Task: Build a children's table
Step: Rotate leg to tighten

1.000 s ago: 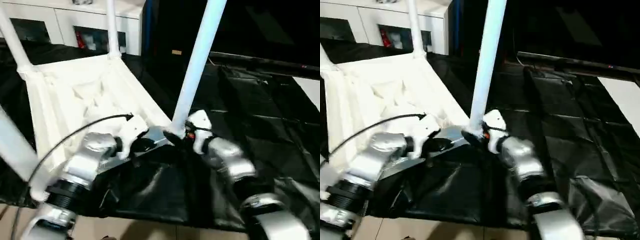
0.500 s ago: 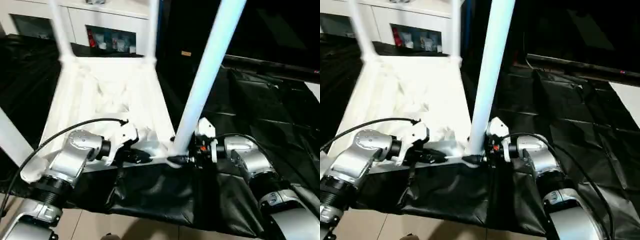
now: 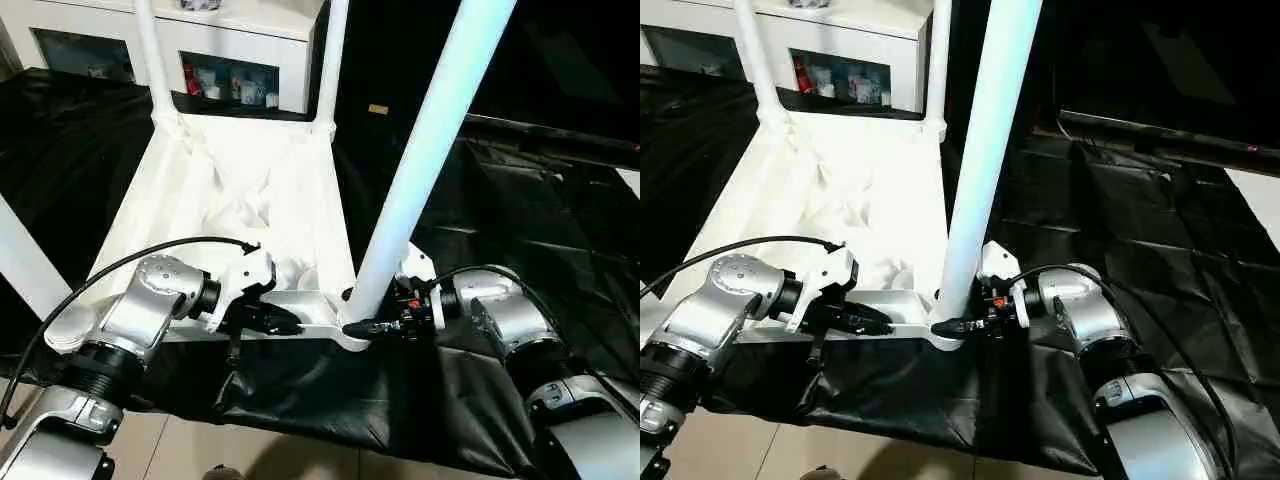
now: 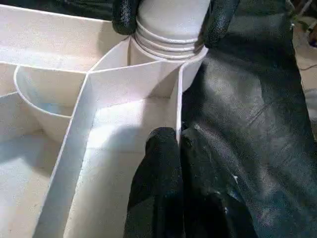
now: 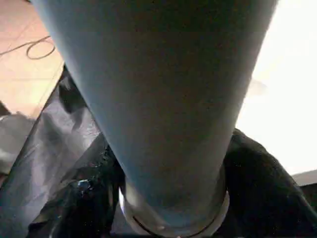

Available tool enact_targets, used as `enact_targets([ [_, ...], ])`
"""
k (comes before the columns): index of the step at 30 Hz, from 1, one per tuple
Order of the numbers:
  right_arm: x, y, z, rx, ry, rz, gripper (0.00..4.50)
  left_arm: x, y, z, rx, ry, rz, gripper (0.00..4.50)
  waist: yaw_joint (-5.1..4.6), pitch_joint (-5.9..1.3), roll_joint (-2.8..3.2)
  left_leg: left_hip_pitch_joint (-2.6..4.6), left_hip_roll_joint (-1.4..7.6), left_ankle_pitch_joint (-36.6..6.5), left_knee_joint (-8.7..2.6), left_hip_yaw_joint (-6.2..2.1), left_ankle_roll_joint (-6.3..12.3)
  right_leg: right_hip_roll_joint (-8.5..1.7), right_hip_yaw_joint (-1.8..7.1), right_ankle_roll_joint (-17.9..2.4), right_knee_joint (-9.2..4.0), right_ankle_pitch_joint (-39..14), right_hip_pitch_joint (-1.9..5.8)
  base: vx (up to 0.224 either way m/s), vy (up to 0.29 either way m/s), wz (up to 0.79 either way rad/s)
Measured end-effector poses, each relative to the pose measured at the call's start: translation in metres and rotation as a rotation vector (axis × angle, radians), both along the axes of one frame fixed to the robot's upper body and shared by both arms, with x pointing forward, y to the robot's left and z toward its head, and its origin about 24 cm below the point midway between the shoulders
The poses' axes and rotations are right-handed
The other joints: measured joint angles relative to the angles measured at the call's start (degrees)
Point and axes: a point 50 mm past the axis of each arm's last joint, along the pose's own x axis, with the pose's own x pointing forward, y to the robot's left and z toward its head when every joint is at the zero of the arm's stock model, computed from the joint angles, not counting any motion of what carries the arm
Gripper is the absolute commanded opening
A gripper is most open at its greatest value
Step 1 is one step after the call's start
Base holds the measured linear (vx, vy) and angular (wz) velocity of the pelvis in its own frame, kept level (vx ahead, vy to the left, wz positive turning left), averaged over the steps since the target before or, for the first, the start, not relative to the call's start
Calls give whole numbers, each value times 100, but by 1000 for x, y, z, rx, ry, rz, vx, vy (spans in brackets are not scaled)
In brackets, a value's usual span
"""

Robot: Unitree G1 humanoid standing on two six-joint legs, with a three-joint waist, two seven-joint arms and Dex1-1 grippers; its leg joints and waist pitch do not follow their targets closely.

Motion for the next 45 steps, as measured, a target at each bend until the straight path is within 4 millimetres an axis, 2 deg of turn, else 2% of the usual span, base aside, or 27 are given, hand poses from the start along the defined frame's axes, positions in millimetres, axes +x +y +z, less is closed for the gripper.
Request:
enact_targets([
  [4, 5, 5, -7, 47, -16, -204, 260, 6, -5, -3, 1, -52, 105, 0, -13, 0, -1, 6, -4, 0, -3, 0, 0, 0, 6, 24, -5, -13, 5, 0, 0, 0],
  [6, 11, 10, -13, 70, -21, -366, 259, 11, -10, -5, 5, -84, 192, 0, -73, -2, -4, 10, -5, 0, -3, -1, 0, 0, 8, 26, -5, -14, 10, -26, -1, -2],
  [7, 14, 13, -15, 86, -23, -464, 259, 13, -13, -6, 7, -99, 237, 0, -136, -2, -3, 9, -7, 0, -1, -3, 0, 0, 8, 29, -9, -16, 7, -52, -2, -3],
  [12, 22, 29, -19, 96, -48, -743, 258, 16, -29, -10, 15, -130, 361, 0, -257, -1, -1, 7, -11, 0, -3, -12, 0, -1, -1, 29, -37, -16, 4, 0, 0, 0],
  [16, 25, 39, -20, 98, -62, -870, 258, 16, -38, -11, 25, -156, 417, 0, -289, -2, -2, 8, -12, 0, -2, -14, 0, -1, -4, 29, -45, -16, 0, 0, 0, 0],
  [17, 25, 40, -20, 98, -67, -879, 293, 15, -39, -11, 27, -160, 420, 0, -293, -2, -1, 8, -13, 0, -3, -15, 0, -1, -5, 29, -47, -16, -3, 0, 0, 0],
  [18, 25, 40, -19, 98, -75, -884, 293, 15, -39, -10, 28, -163, 421, 0, -294, -2, -1, 8, -13, 0, -4, -16, 0, -1, -7, 30, -51, -16, -5, 0, 0, 0],
  [20, 26, 42, -18, 93, -97, -879, 329, 15, -39, -10, 32, -167, 420, 0, -296, -4, -5, 5, -12, 0, -4, -18, 0, -1, -10, 30, -54, -16, -6, 0, 0, 0],
  [23, 25, 42, -18, 99, -97, -861, 347, 15, -39, -9, 38, -165, 406, 0, -311, -4, -4, 3, -12, 0, -5, -18, 0, -1, -10, 30, -61, -16, -9, 0, 0, 0],
  [28, 27, 35, -10, 101, -111, -714, 347, 12, -34, -4, 50, -153, 339, 0, -329, -3, -3, -4, -11, 0, -13, -17, 0, 2, -8, 28, -58, -13, -13, 0, 0, 0],
  [37, 21, 15, 7, 56, -103, -239, 347, 4, -14, 3, 50, -107, 152, 0, -242, -10, 6, -5, -2, -1, -46, -12, 3, 10, -11, -3, -26, -22, -12, 40, -8, 2],
  [41, 15, 11, 9, 53, -70, -119, 347, 2, -9, 4, 37, -80, 99, 0, -212, -9, 5, -1, -4, -3, -34, -6, 3, 1, -11, -6, -29, -23, -13, 0, 0, 0],
  [42, 14, 10, 9, 47, -62, -88, 321, 1, -7, 3, 33, -70, 88, 0, -201, -9, 5, -1, -4, -3, -29, -5, 3, 1, -10, -7, -27, -23, -11, 0, 0, 0],
  [45, 9, 6, 9, 33, -40, 0, 295, -1, -4, 3, 17, -40, 47, 0, -140, -9, 5, 3, 0, -3, -20, -4, 1, 1, -9, -7, -16, -22, -8, 0, 0, 0],
])
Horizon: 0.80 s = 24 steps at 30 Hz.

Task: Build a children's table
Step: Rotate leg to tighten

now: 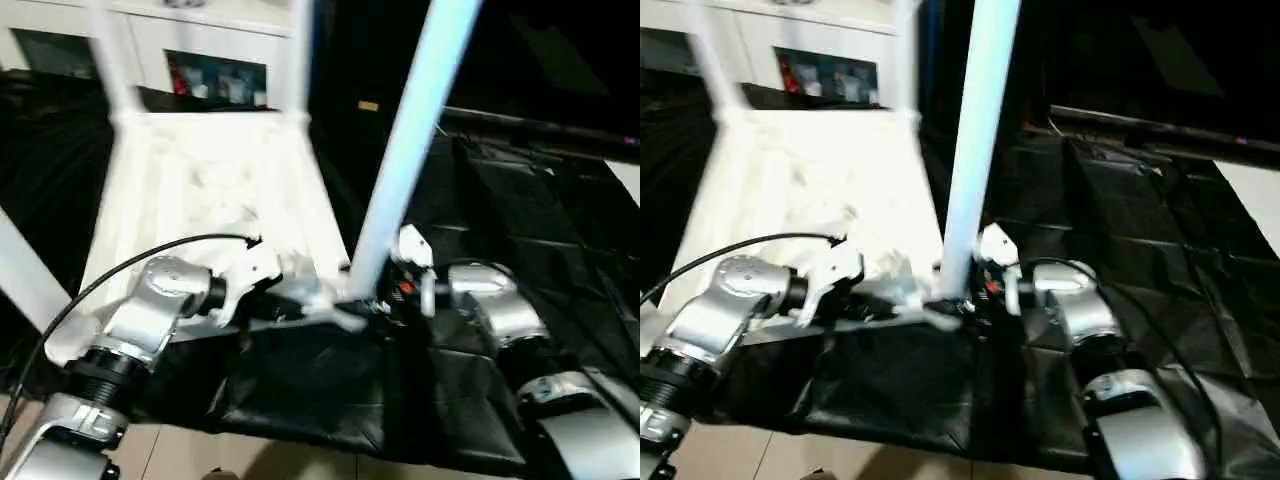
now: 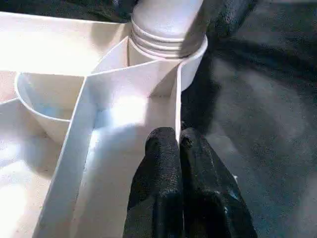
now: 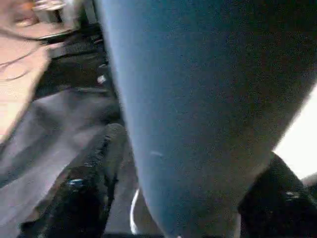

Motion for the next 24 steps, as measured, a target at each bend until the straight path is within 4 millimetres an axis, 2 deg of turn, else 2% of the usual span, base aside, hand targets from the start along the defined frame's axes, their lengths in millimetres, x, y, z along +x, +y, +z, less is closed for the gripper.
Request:
enact_targets([
  [6, -3, -1, 0, -23, 6, 68, 261, 1, 4, -1, -1, 32, -49, 0, 24, 0, 1, 0, 1, 1, 9, 2, -1, 0, 9, 0, 13, 1, 5, 0, 0, 0],
  [9, -3, -1, 1, -27, -1, 74, 226, 1, 6, -1, -2, 36, -54, 0, 31, 0, 1, 0, 1, 1, 10, 2, -1, 0, 10, 0, 14, 1, 8, 0, 0, 0],
  [15, -5, -2, 1, -23, -18, 70, 206, 2, 4, -2, -16, 47, -48, 0, 53, 0, 2, -1, 1, 1, 9, 2, -1, 0, 11, 0, 14, 1, 12, 0, 0, 0],
  [21, -9, -9, -6, 5, -14, -40, 199, 4, -4, -7, -24, 44, 14, 0, 124, 1, 3, 14, -3, 1, 8, 2, -1, 0, 28, 11, 11, -6, 55, 0, 0, 0],
  [24, -6, -6, -11, 20, -21, -170, 198, 6, -7, -10, -20, 25, 89, 0, 89, 0, 3, 35, -8, 1, 4, 1, -1, 1, 33, 43, -5, -25, 72, -18, 1, -2],
])
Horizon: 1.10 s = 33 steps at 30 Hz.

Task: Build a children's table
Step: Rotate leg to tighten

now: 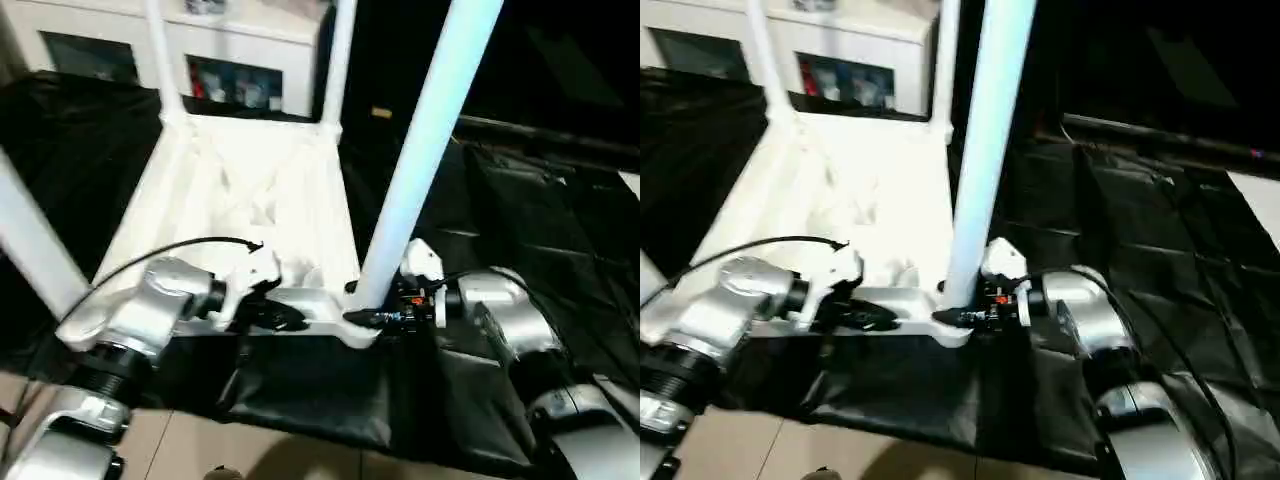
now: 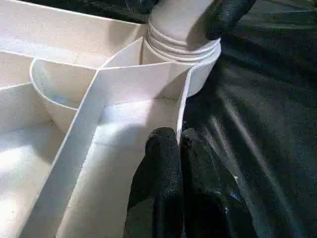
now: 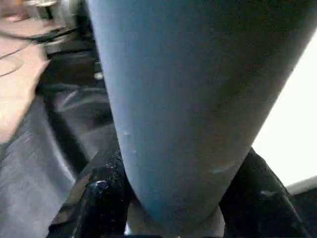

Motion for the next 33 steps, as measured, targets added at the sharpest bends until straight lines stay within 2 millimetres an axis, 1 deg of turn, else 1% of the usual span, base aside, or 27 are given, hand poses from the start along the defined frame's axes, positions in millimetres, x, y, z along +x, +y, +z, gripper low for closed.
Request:
enact_targets([
  [2, 7, 6, -6, 13, -4, -181, 197, 4, -6, -2, 0, -22, 94, 0, -105, 0, 0, 31, -7, 0, 2, -5, 0, -1, 0, 3, -14, -2, 6, -55, 7, -7],
  [3, 10, 9, -8, 26, -1, -265, 196, 5, -10, -4, -2, -28, 134, 0, -142, 1, 1, 41, -11, 0, 1, -12, 0, -1, -5, 5, -25, -3, 5, -55, 18, -13],
  [4, 14, 14, -11, 42, 4, -370, 195, 6, -14, -5, -2, -40, 185, 0, -206, 2, 3, 49, -11, 0, 2, -31, 0, -6, -35, 6, -49, -4, 6, -55, 18, -13],
  [6, 19, 20, -12, 48, 12, -466, 194, 7, -19, -6, 1, -49, 230, 0, -255, 6, 16, 50, -12, -1, -17, -85, 0, -5, -100, 6, -132, -4, 23, -54, 23, -16],
  [7, 22, 25, -12, 52, 21, -524, 194, 8, -21, -7, 4, -54, 261, 0, -288, 7, 26, 51, -11, -1, -34, -123, 0, -3, -147, 6, -200, -4, 37, -54, 26, -17],
  [9, 26, 34, -12, 54, 40, -603, 194, 9, -24, -8, 13, -62, 298, 0, -356, 22, 61, 52, 5, -1, -42, -180, 0, -12, -269, 5, -304, -4, 74, -53, 30, -16],
  [10, 28, 39, -12, 50, 50, -642, 194, 9, -25, -9, 21, -67, 316, 0, -403, 43, 98, 64, 6, -2, -52, -231, 1, -13, -340, 5, -381, -4, 122, -53, 30, -14],
  [11, 29, 41, -12, 43, 50, -655, 194, 10, -26, -9, 25, -71, 325, 0, -423, 64, 133, 73, 10, -3, -60, -262, 2, -13, -407, 5, -437, -4, 160, -54, 30, -8],
  [12, 30, 42, -11, 37, 49, -662, 194, 10, -26, -9, 30, -76, 333, 0, -438, 83, 163, 66, 19, -4, -69, -289, 2, -14, -433, 2, -470, -5, 205, -89, -6, 0],
  [13, 30, 44, -12, 32, 50, -673, 194, 10, -27, -10, 39, -78, 339, 0, -372, 121, 199, 57, 45, -4, -109, -255, 2, -14, -432, -84, -300, -89, 215, -89, -6, 0],
  [14, 30, 42, -13, 33, 51, -684, 194, 10, -29, -10, 46, -83, 339, 0, -319, 124, 114, 70, 60, -4, -110, -116, 2, -31, -331, -241, 100, -287, 206, -58, -72, 18],
  [15, 31, 42, -12, 40, 48, -694, 229, 11, -31, -8, 49, -98, 343, 0, -212, 102, -99, 106, 53, -3, -87, 49, 1, -45, -115, -125, 370, -429, 208, 55, -138, 16],
  [16, 33, 42, -10, 49, 42, -699, 250, 12, -31, -6, 51, -116, 340, 0, -137, 96, -153, 123, 11, -59, 14, 49, 3, -31, -19, 16, 437, -423, 106, 55, -138, 16],
  [17, 33, 43, -9, 57, 46, -700, 264, 11, -32, -6, 52, -114, 335, 0, -89, 80, -114, 113, -10, -206, 61, 12, 34, -32, -28, 16, 423, -424, 73, 65, -96, -31],
  [18, 33, 44, -9, 67, 51, -700, 269, 10, -31, -6, 51, -112, 333, 0, -64, 59, -31, 5, -33, -208, 29, -131, 35, -31, -129, 16, 370, -426, 102, 74, 8, -47],
  [19, 33, 47, -8, 83, 59, -699, 278, 10, -30, -6, 55, -114, 333, 0, -66, 1, 74, -12, -19, -119, -30, -225, -97, 4, -204, 8, 293, -416, 100, 74, 8, -47],
  [20, 33, 49, -8, 92, 62, -697, 278, 11, -28, -5, 60, -121, 330, 0, -76, -8, 74, -32, -15, -89, -56, -244, -132, 14, -230, -32, 245, -359, 101, 69, 18, -13],
  [22, 32, 49, -7, 99, 56, -684, 315, 10, -26, -3, 60, -129, 318, 0, -91, -2, 38, -40, -12, -84, -59, -228, -139, 15, -226, -67, 191, -218, 104, 0, 0, 0],
  [24, 31, 49, -6, 105, 52, -662, 315, 10, -24, -3, 59, -132, 309, 0, -97, -2, 37, -38, -12, -84, -56, -226, -139, 14, -224, -66, 180, -218, 106, 0, 0, 0],
  [29, 29, 38, -4, 101, 43, -578, 315, 10, -21, 0, 54, -135, 286, 0, -89, 0, 39, -43, -8, -84, -61, -213, -138, 15, -222, -64, 156, -215, 107, 0, 0, 0],
  [30, 29, 38, -3, 102, 41, -572, 318, 10, -20, 0, 53, -136, 287, 28, -83, 1, 41, -42, -4, -84, -64, -207, -138, 15, -221, -62, 154, -216, 107, 0, 0, 0],
  [31, 29, 37, -2, 103, 36, -559, 318, 10, -20, 1, 57, -139, 286, 44, -79, 3, 44, -43, -2, -84, -69, -201, -138, 16, -221, -61, 147, -217, 106, 0, 0, 0],
  [33, 27, 40, -1, 106, 33, -520, 318, 10, -18, 1, 71, -141, 289, 62, -91, 4, 46, -42, 4, -82, -74, -188, -135, 19, -220, -59, 136, -218, 105, 0, 0, 0],
])
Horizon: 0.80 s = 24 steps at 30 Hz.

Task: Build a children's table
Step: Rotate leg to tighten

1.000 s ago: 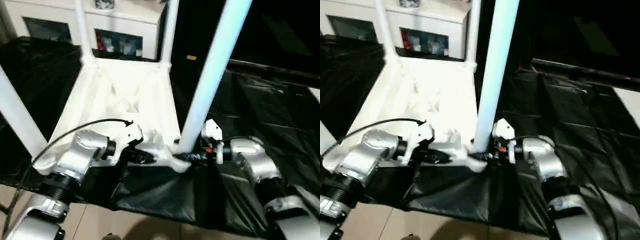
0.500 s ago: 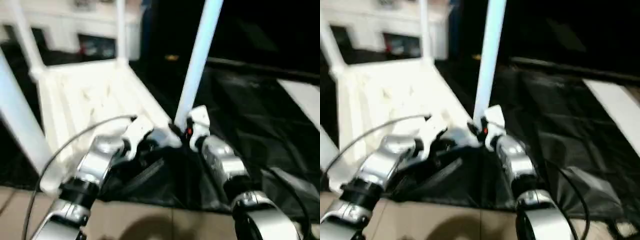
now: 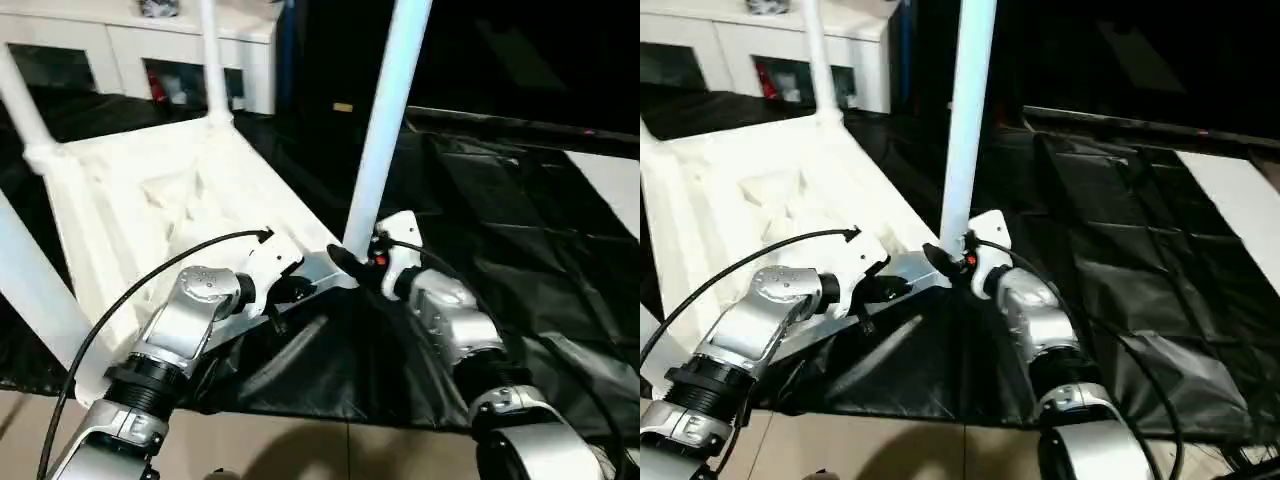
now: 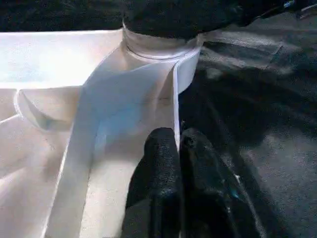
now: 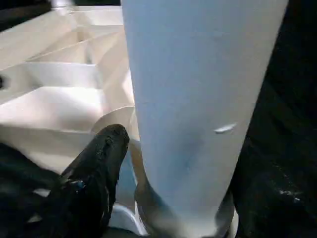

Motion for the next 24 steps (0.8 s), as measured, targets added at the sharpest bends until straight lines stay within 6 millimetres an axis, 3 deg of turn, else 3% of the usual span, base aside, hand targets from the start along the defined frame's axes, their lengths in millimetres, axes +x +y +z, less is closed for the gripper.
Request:
enact_targets([
  [5, -2, 0, 0, -1, 11, 57, 318, 3, -4, 3, 5, -7, 10, 100, -88, 3, 6, 3, 6, 80, 1, 22, 3, 20, 40, -8, -30, 4, -1, 0, 0, 0],
  [17, -4, -7, 1, -16, 19, 97, 318, 4, -4, 6, 80, 5, 13, 100, -145, 4, 8, 26, 8, 84, 2, 63, 15, 52, 125, -2, -47, 10, -17, 0, 0, 0],
  [24, -5, -8, 0, -27, 29, 111, 318, 0, 3, 10, 110, 28, 49, 100, -168, 5, 8, 11, 13, 85, 0, 57, 12, 87, 156, -16, -31, 23, -70, 0, 0, 0],
])
